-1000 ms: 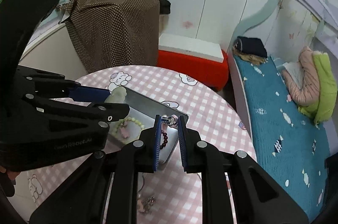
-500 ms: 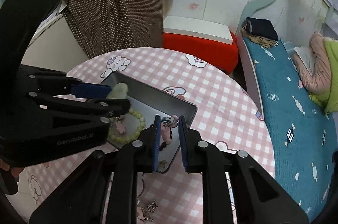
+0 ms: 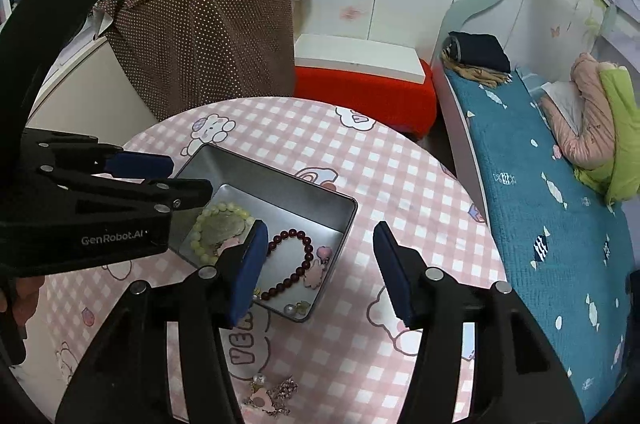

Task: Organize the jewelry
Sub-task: 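Carry the jade pendant and silver charm into the grey tray and open both grippers, then move both open grippers back to the small pieces beside the tray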

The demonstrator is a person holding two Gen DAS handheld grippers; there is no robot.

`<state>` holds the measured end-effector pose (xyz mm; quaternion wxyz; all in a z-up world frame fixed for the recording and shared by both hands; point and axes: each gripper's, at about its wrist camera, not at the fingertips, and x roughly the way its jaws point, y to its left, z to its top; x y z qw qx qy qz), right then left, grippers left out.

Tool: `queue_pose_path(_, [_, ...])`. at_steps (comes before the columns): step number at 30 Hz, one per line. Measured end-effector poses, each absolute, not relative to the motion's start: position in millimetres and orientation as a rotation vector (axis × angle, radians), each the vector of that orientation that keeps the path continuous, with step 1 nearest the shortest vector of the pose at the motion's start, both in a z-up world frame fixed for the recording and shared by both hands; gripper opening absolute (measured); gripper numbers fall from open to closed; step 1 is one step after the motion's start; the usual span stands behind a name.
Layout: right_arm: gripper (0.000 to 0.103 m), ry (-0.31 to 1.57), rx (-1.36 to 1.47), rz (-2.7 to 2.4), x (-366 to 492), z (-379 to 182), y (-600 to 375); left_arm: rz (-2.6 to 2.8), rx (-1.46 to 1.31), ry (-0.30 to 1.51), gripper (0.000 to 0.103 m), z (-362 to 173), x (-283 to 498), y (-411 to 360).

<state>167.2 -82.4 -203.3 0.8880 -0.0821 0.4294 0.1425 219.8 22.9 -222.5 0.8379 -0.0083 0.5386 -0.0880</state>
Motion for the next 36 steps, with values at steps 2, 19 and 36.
queue_pose_path(2, [0.052, 0.887, -0.171, 0.29, 164.4, -201.8, -82.0, -0.183, -0.018, 1.136, 0.044, -220.2, 216.1, 23.6])
queue_pose_path(19, [0.059, 0.871, -0.105, 0.173, 110.0, -196.3, -110.7, -0.193, 0.0, 1.121, 0.068, -212.0, 157.5, 19.6])
queue_pose_path(36, [0.061, 0.951, 0.027, 0.073, 46.7, -236.5, -123.5, -0.457, 0.223, 1.14, 0.069, -275.0, 115.4, -15.5])
